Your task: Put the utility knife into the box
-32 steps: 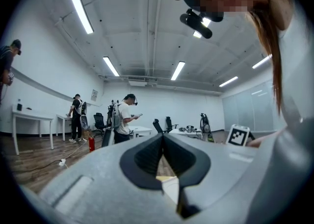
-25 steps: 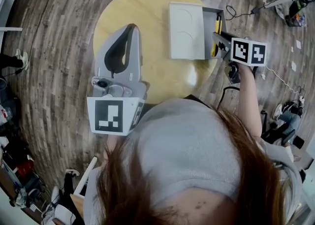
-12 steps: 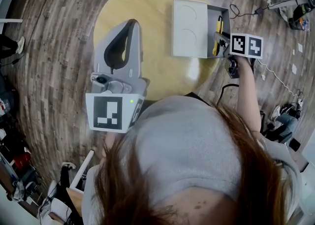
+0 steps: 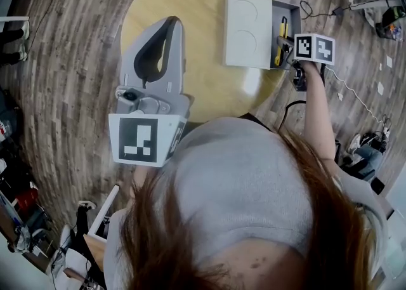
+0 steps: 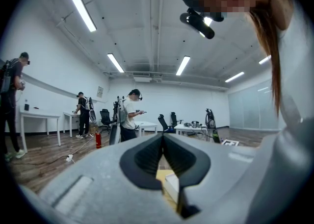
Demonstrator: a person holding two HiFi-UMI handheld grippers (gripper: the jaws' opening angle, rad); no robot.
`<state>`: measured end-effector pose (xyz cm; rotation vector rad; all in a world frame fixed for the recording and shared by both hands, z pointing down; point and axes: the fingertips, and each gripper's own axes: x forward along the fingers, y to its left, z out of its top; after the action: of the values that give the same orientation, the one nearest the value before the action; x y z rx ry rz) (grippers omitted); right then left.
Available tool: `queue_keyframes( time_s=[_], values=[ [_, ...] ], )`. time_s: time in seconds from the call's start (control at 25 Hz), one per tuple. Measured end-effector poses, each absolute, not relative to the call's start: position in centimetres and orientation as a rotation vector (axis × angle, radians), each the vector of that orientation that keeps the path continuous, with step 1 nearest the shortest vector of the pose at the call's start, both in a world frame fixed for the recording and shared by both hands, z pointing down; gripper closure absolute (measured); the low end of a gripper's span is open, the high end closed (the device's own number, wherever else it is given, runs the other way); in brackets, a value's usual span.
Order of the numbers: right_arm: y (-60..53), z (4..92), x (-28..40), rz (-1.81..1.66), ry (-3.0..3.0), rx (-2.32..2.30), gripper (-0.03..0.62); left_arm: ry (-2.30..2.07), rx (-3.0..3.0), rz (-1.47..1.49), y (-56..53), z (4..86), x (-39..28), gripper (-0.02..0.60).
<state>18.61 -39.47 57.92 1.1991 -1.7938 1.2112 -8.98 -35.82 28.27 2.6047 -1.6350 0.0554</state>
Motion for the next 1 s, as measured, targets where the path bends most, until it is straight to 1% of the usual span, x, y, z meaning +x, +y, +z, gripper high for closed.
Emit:
queue_keyframes(
  time_s=[0.48,1.0],
  values=[
    [-39.6,61.1,18.5,1.262,-1.722,1.168,0.473,-1.667,2.582,0.07,-35.6,28.4,-9.8,0.588],
    [-39.5,62.5,18.7,1.284,-1.682,1.157,0.474,-1.675,2.583,0.077,-35.1,28.3,-9.6,0.588]
  ],
)
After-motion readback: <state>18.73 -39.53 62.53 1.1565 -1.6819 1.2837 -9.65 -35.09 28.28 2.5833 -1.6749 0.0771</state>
